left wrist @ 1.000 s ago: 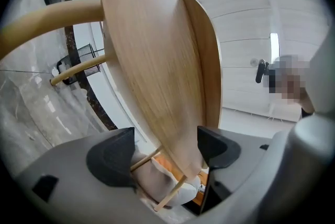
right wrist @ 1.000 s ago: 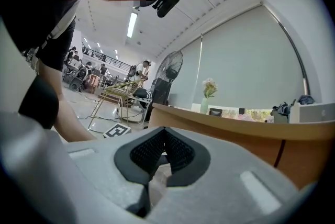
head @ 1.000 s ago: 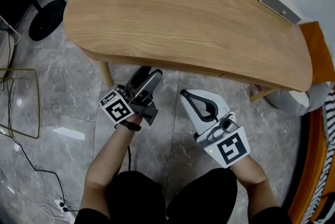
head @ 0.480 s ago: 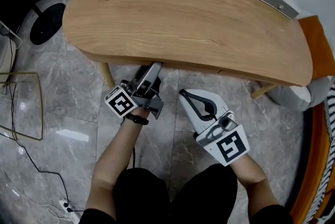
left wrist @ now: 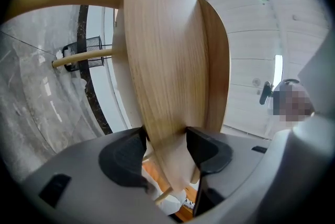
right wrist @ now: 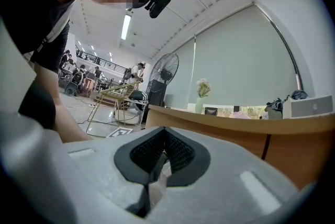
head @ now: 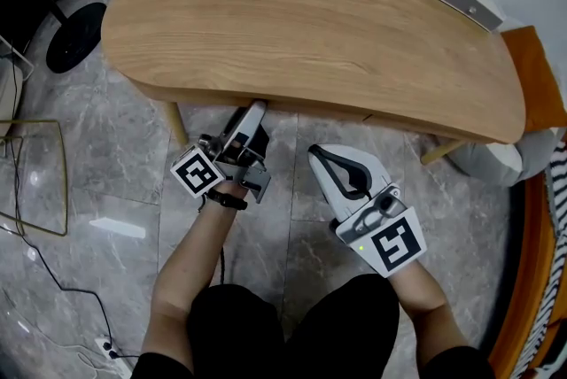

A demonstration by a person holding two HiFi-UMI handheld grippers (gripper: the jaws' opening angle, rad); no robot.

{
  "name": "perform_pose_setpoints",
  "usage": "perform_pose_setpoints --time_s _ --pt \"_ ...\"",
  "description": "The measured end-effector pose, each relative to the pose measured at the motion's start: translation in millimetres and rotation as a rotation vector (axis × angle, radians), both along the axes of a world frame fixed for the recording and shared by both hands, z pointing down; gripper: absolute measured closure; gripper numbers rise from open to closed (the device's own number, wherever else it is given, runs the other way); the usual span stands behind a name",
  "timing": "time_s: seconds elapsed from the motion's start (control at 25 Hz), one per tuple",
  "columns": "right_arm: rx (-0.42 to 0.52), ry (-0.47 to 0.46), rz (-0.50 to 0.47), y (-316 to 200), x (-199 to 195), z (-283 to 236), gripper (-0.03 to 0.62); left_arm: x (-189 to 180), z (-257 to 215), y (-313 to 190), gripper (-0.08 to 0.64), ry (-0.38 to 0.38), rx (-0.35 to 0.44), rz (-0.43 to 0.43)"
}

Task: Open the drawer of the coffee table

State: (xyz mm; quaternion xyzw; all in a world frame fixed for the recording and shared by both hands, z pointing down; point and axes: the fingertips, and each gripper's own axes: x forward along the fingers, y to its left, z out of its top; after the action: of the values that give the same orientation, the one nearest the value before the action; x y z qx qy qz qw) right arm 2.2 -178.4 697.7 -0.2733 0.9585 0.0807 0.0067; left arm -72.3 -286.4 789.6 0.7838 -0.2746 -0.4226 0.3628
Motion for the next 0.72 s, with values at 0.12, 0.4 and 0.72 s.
perform_pose_setpoints --time_s 0.12,0.4,0.72 --pt "0.001 -0.002 0.0 0 1 1 0.588 0 1 4 0.339 0.006 -0.012 0.011" --pt "0.013 -0.013 -0.009 4 0 -4 0.588 3 4 21 0.342 0.01 -0.028 0.039" --pt "0.031 -0.016 -0.034 12 -3 -9 0.588 6 3 42 0.35 -0.029 -0.022 0.06"
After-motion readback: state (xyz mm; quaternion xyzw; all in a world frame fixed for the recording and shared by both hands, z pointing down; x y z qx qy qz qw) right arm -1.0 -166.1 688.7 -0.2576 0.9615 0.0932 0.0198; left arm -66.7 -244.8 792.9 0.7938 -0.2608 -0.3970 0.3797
